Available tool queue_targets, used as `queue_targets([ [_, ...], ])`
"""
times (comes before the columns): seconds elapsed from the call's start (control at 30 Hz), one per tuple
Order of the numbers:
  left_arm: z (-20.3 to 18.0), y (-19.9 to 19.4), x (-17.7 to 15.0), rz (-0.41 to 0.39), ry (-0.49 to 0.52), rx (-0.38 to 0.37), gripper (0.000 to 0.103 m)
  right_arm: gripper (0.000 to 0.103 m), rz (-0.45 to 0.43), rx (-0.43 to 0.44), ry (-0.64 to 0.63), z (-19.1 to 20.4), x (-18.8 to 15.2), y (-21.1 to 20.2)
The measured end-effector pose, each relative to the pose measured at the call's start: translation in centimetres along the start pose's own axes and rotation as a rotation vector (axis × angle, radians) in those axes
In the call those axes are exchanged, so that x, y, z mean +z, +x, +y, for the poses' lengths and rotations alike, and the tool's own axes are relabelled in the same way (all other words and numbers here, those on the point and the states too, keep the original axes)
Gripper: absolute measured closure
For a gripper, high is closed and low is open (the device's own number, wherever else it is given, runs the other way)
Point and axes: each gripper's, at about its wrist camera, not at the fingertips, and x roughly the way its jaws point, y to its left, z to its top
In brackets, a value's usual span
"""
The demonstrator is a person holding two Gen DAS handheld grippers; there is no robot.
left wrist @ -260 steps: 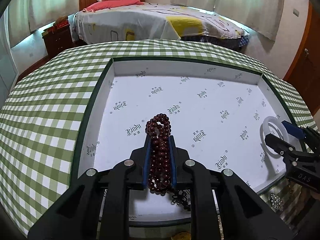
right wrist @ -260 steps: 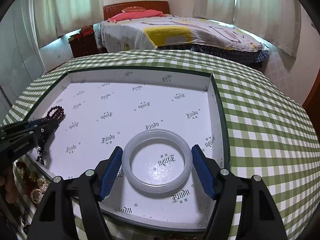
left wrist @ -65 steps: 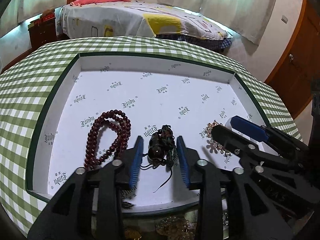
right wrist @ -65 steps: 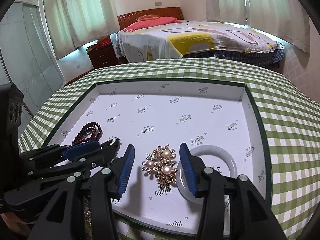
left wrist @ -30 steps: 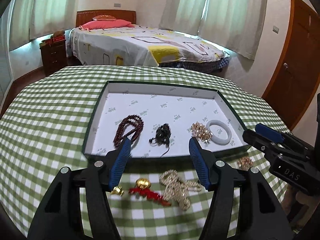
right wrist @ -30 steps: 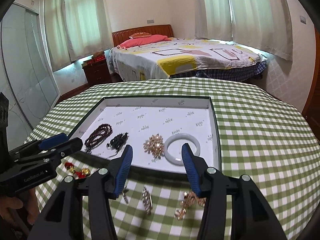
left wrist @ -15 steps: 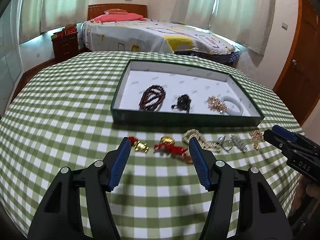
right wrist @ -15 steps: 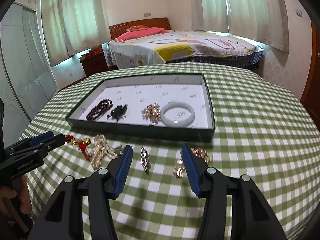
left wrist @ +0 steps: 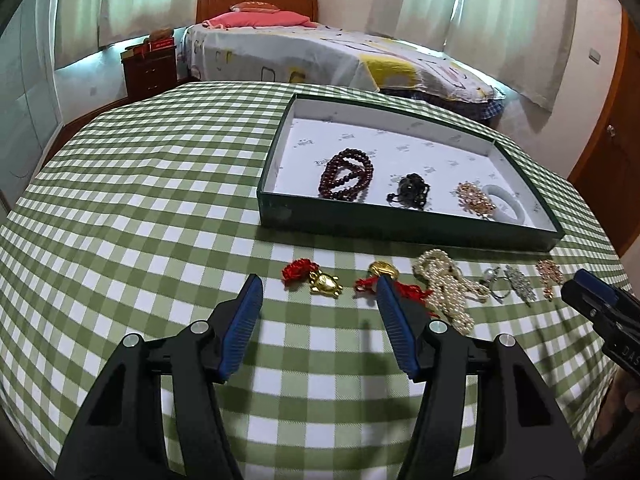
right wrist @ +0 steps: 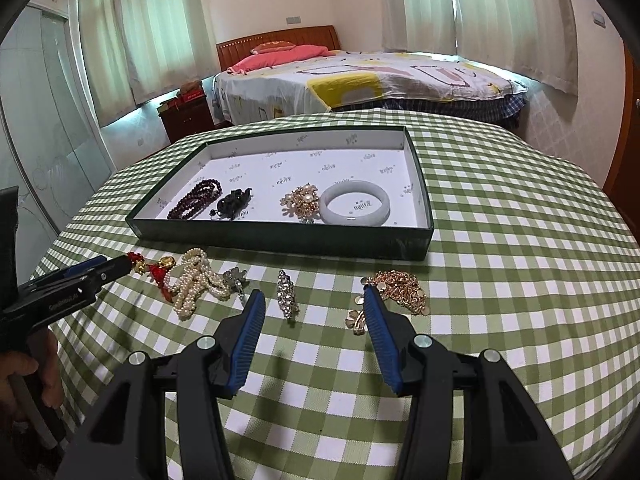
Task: Organize jewelry
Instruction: 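Grasp the red tassel charm with the left tool while the right tool grasps the silver rhinestone pin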
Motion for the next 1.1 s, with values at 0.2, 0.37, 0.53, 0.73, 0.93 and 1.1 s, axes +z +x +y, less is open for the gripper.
queue_targets([
  [0.2,0.3,1.5,0.8,0.025,-0.005,0.006,0.053,0.052,0.018,0.0,0.004,-0.1,-0.1,0.7],
  [0.37,0.5,2.6,1.0,0.052,-0.011,0.0,0.059,0.052,0.031,0.0,0.009,-0.3,-0.2,1.1],
  [0.53,0.1,2.7,0.8,0.039,0.034,0.013,0.067,0.052,0.038,0.0,0.013,-0.4,-0.2,1.4],
  [0.73,-0.1,2.4,0.3,0.028,0.072,0.022,0.08,0.052,0.041,0.0,0.013,-0.4,-0.3,1.4],
  [0.93,-0.1,1.9,0.0,0.019,0.07,0.01,0.09,0.052,0.043,0.0,0.013,-0.3,-0.3,1.4],
  [1.1,0.2,1.1,-0.3,0.011,0.062,0.005,0.092,0.052,0.048,0.006,0.006,-0.1,-0.3,1.5],
])
